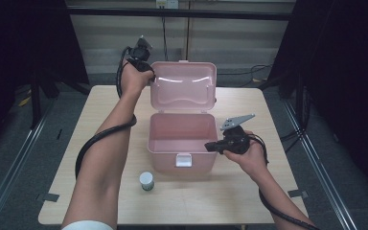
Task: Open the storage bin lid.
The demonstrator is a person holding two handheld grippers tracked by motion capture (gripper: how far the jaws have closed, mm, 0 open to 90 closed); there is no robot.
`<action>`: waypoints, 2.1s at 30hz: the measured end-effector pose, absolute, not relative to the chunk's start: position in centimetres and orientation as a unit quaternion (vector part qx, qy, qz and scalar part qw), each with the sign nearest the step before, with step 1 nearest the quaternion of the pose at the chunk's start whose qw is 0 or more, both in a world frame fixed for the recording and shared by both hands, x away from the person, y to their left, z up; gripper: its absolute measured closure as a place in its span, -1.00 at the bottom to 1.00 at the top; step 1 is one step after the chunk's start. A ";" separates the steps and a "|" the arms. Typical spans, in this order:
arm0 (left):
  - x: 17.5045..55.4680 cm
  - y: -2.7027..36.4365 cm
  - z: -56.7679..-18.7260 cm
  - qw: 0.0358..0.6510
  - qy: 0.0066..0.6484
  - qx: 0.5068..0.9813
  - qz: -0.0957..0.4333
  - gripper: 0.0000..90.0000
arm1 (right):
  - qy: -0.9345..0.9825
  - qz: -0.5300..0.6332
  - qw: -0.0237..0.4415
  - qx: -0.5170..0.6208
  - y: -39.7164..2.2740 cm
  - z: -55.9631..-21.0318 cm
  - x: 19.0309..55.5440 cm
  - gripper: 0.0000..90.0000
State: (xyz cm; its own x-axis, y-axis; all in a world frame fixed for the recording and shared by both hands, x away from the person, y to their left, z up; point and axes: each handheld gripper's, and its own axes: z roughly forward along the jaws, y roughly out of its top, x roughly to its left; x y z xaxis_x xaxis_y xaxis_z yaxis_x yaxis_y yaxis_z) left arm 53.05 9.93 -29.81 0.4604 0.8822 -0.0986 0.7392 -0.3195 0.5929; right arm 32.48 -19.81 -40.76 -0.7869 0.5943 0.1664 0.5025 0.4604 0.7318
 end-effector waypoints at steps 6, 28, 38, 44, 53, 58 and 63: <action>53.4 10.0 -30.4 0.292 0.508 0.801 0.120 0.84 | 0.853 0.408 0.057 0.322 -19.8 -40.8 32.5 1.00; 54.2 10.4 -32.4 0.293 0.523 0.792 0.118 0.81 | 0.851 0.411 0.057 0.321 -20.0 -40.8 32.4 1.00; 54.6 10.6 -33.7 0.289 0.523 0.793 0.121 0.80 | 0.850 0.413 0.056 0.322 -20.0 -40.9 32.5 1.00; 54.7 10.9 -34.6 0.288 0.528 0.791 0.111 0.79 | 0.849 0.415 0.053 0.323 -20.1 -40.9 32.5 1.00; 54.9 11.1 -35.7 0.281 0.535 0.789 0.105 0.79 | 0.849 0.415 0.053 0.322 -20.1 -40.9 32.5 1.00; 55.0 11.3 -36.1 0.278 0.533 0.792 0.105 0.77 | 0.852 0.412 0.051 0.319 -19.9 -40.8 32.3 1.00; 54.9 11.0 -36.5 0.278 0.531 0.793 0.104 0.76 | 0.848 0.422 0.028 0.319 -19.3 -41.3 32.2 1.00</action>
State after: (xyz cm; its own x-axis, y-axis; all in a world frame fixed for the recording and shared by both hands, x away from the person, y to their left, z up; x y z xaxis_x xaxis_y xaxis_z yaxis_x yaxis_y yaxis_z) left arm 54.93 11.00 -36.50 0.4135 0.9010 -0.1309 0.7857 -0.2805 0.5513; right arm 32.15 -19.27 -41.25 -0.7950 0.5647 0.2214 0.5171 0.4403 0.7339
